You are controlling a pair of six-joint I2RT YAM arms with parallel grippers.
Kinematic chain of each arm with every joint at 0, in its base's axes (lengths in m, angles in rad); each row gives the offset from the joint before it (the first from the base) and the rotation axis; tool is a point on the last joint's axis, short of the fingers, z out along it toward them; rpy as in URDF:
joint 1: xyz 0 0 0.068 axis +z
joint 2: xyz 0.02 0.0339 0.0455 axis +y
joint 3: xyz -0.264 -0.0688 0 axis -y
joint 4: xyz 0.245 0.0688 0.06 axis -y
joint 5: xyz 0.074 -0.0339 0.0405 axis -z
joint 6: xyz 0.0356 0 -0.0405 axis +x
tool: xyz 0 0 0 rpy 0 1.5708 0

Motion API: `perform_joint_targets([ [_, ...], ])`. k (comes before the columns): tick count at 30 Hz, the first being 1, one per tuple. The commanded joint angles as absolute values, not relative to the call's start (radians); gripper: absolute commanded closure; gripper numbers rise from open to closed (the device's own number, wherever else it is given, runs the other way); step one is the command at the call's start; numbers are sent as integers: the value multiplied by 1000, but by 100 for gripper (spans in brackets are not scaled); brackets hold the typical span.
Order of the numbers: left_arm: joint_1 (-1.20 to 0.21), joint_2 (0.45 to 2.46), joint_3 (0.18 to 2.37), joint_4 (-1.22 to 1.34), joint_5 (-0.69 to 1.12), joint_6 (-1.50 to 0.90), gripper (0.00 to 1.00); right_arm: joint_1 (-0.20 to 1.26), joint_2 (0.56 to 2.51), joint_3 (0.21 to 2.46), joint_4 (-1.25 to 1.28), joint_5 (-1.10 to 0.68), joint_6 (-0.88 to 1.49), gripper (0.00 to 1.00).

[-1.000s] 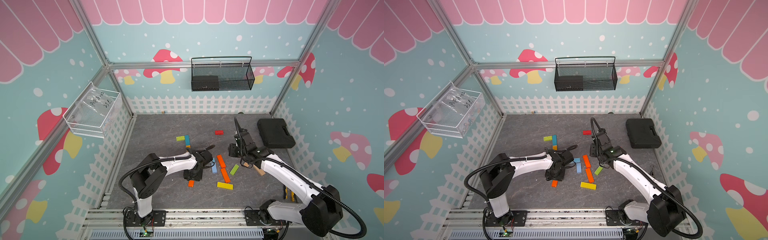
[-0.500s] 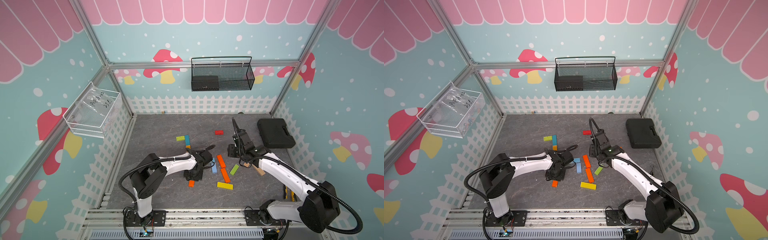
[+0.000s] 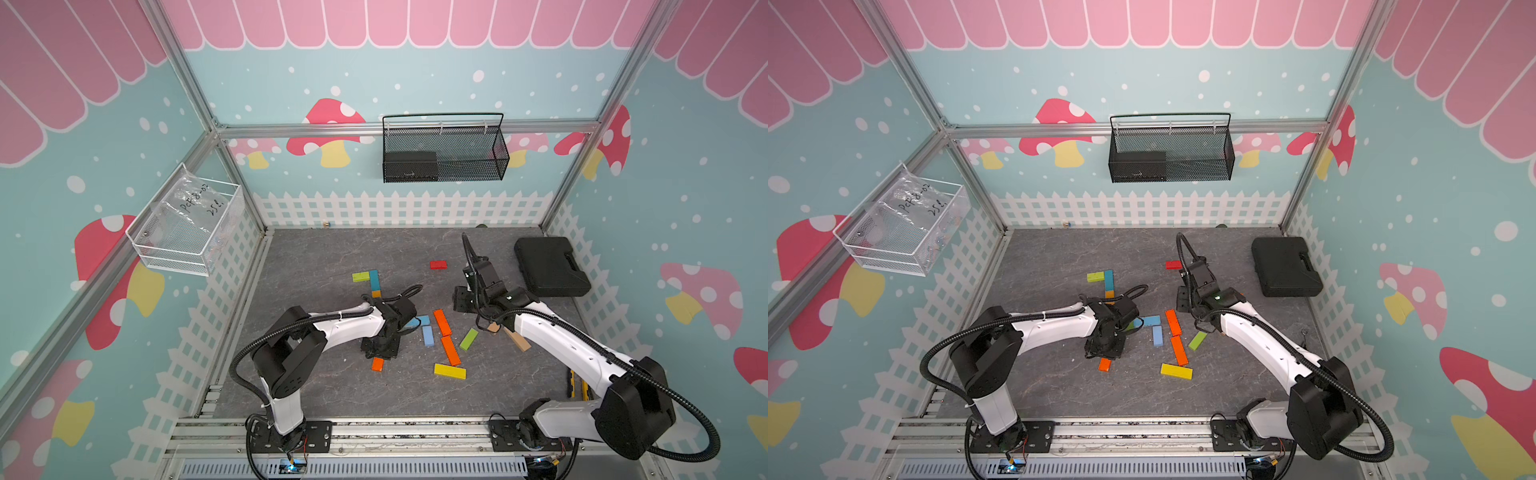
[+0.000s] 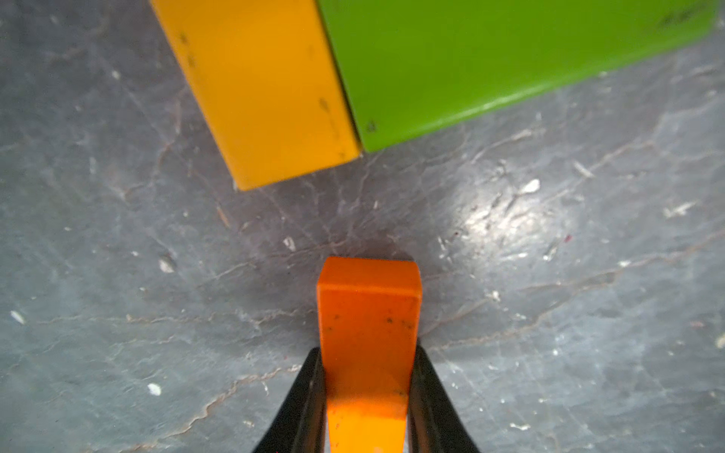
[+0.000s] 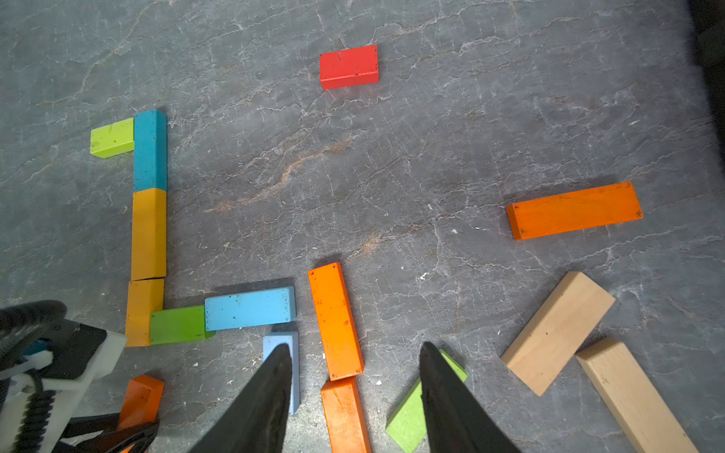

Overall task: Assemble a giraffe with building blocks
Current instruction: Assemble the building block at the center of the board.

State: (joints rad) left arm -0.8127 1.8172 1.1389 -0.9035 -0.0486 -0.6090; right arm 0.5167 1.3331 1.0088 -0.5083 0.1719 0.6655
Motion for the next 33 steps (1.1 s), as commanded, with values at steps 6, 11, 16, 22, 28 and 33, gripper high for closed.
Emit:
perform_joint_targets([
  [6, -771, 1857, 1132, -890, -90, -554, 84, 513, 1350, 1031, -506, 171, 667, 45],
  [11, -763, 1871, 1145, -894, -86, -545, 83, 514, 1349, 1028, -506, 175, 667, 46],
  [16, -753, 1871, 1139, -898, -102, -546, 83, 513, 1345, 1025, -506, 178, 665, 45],
  [22, -745, 1871, 1152, -903, -109, -540, 83, 514, 1351, 1025, -505, 177, 666, 45],
  [28, -744, 1881, 1173, -910, -101, -529, 83, 514, 1350, 1024, -505, 175, 666, 45],
  [33, -743, 1887, 1178, -911, -101, -529, 83, 513, 1352, 1024, -504, 175, 666, 45],
])
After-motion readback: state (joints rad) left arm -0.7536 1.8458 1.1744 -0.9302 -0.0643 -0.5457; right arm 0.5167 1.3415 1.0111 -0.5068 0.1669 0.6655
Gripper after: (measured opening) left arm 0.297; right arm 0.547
